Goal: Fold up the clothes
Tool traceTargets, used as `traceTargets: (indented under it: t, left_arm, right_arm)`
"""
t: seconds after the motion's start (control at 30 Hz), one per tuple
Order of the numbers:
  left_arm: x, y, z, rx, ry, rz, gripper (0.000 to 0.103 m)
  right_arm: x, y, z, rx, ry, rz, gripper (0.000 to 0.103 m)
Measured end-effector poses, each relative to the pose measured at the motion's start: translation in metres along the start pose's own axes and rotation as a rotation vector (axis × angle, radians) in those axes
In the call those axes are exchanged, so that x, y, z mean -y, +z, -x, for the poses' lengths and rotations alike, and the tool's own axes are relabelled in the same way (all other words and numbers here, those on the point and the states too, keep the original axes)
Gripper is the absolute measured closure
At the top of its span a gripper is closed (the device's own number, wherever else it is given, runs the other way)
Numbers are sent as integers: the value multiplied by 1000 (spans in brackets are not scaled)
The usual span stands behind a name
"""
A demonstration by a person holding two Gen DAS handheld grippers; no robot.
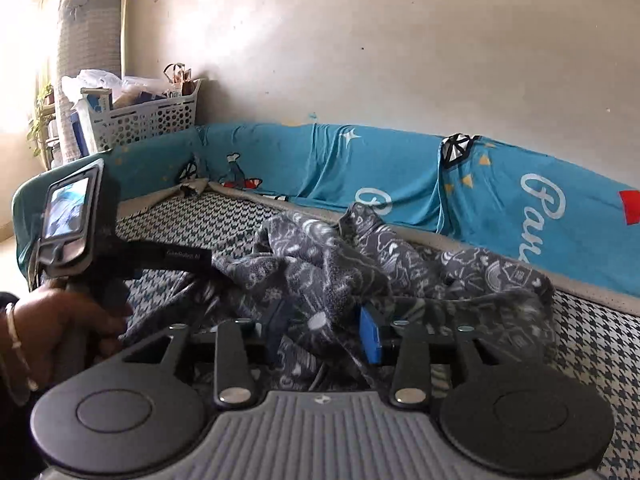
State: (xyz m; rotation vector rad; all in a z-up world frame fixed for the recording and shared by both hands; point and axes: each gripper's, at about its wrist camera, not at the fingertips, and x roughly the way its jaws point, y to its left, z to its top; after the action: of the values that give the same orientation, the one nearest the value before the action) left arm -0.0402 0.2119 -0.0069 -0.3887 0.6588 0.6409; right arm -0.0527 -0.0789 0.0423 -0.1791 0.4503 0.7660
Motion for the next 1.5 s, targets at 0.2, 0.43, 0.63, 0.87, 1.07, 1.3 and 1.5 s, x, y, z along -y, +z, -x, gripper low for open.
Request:
traceTargets:
  t: [0.2,0.43,0.63,0.87,1.07,1.3,1.5]
  left_arm:
    - [-16,0,-4,-17,43,71,0]
    - [-24,1,5,-1,30,68,0]
    - [-39,1,3,-32,38,54,0]
    - [-55,2,2,-92,-23,51,0]
    - [-67,2,15,-97,-100,51,0]
    - [-59,-1,37,-44,-190,-70,0]
    - [-40,-11,49,-18,-310,-160,0]
  right_arm:
    - [33,-9,-7,-51,-205,-90,58]
    - [85,-23,-26,-172,-415,-296,56]
    - [112,-37,-34,-200,-387,-463,54]
    - [125,-45,-45,-139,-260,-636,54]
    - [107,-39,-54,-98,-317,-513,57]
    - [73,-25,-51,-37,-477,-319,73]
    - [56,-17,-23,58,-525,-311,77]
